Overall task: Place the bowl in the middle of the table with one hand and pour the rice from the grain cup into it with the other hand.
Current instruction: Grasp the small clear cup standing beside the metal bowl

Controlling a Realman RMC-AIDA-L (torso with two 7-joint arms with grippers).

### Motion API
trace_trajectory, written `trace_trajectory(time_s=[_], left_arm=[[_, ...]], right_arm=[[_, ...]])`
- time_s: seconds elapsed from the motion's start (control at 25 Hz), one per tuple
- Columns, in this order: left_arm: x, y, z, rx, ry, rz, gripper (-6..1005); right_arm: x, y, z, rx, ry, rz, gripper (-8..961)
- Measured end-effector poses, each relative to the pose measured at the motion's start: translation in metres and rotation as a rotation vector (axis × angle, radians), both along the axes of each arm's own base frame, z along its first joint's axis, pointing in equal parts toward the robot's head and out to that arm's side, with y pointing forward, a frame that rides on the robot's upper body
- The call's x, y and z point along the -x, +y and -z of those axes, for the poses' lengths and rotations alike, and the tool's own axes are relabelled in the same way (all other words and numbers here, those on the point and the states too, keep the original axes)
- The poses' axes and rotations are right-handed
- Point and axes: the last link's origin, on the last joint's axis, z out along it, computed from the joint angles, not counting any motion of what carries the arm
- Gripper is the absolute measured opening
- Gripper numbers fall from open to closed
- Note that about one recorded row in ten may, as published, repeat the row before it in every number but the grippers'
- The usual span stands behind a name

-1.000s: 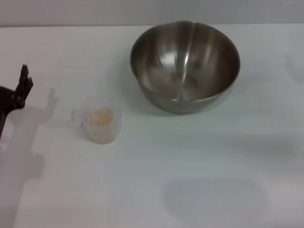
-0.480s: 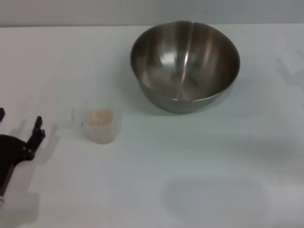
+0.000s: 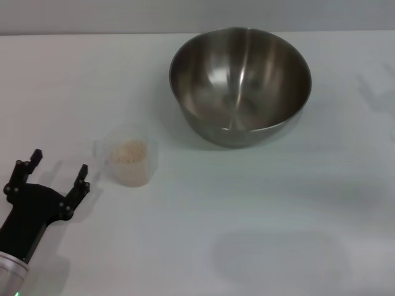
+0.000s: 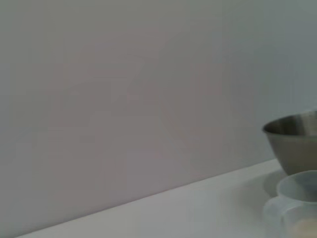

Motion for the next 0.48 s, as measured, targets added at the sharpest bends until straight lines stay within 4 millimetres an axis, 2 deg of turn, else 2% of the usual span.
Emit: trace_trajectory(time_s=[0.48], left_arm=[[-0.0052, 0.0089, 0.0044, 0.025, -0.005, 0.015, 816]], right_arm=[[-0.0009, -0.0034, 0.0007, 0.0, 0.009, -0.004, 686]])
